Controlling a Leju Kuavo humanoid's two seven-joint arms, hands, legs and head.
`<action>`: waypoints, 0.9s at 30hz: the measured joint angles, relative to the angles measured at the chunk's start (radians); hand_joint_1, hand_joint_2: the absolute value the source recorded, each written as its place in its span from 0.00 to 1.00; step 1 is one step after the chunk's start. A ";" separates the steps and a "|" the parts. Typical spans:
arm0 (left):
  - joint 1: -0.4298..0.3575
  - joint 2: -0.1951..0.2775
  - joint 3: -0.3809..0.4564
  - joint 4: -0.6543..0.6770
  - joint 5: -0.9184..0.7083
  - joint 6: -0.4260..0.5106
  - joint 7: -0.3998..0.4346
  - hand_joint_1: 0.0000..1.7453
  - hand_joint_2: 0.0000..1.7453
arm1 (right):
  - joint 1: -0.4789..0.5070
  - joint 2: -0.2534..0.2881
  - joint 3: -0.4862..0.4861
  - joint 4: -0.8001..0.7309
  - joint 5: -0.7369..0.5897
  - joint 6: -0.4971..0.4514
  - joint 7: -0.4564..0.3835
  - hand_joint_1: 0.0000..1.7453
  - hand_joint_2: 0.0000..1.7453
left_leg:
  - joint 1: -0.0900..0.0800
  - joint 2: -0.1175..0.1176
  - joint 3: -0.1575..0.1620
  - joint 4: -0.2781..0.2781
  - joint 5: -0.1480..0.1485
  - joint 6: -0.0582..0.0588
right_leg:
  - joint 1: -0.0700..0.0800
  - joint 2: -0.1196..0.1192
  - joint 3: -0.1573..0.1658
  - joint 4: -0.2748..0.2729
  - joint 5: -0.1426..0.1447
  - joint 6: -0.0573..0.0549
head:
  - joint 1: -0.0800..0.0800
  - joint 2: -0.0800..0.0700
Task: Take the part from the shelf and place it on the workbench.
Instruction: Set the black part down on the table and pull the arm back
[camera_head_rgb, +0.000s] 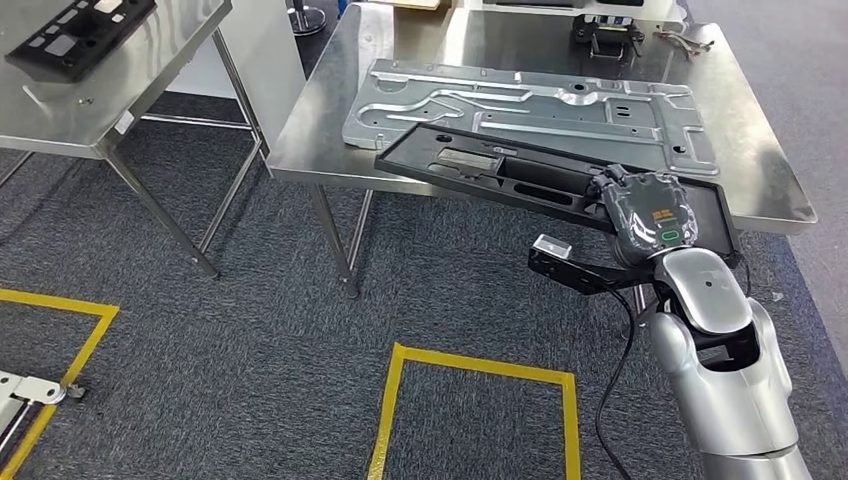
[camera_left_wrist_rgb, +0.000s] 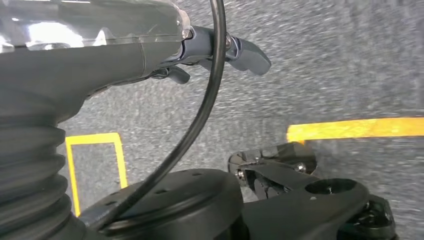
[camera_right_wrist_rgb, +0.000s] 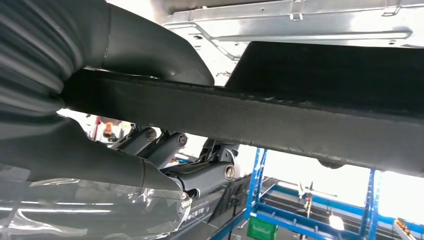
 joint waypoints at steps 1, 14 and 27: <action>0.000 0.000 0.000 0.000 0.000 0.000 0.000 0.00 1.00 | 0.001 0.000 0.000 0.000 0.000 0.000 -0.001 1.00 1.00 | 0.000 0.001 0.012 -0.052 0.041 0.003 | 0.000 0.000 0.012 0.000 -0.008 0.001 | 0.000 0.000; 0.002 -0.005 0.000 0.000 -0.001 0.000 0.000 0.00 1.00 | 0.008 -0.009 -0.009 -0.006 -0.004 0.006 -0.005 1.00 1.00 | -0.003 -0.001 0.122 -0.286 0.139 0.060 | -0.004 0.001 -0.122 0.270 -0.134 0.060 | 0.000 0.000; 0.001 -0.006 0.000 0.000 -0.003 0.000 0.003 0.00 1.00 | 0.021 -0.012 -0.015 -0.009 -0.005 0.007 -0.004 1.00 1.00 | 0.000 0.001 0.081 -0.091 0.019 -0.001 | -0.006 0.000 -0.020 0.011 0.015 0.003 | 0.000 0.000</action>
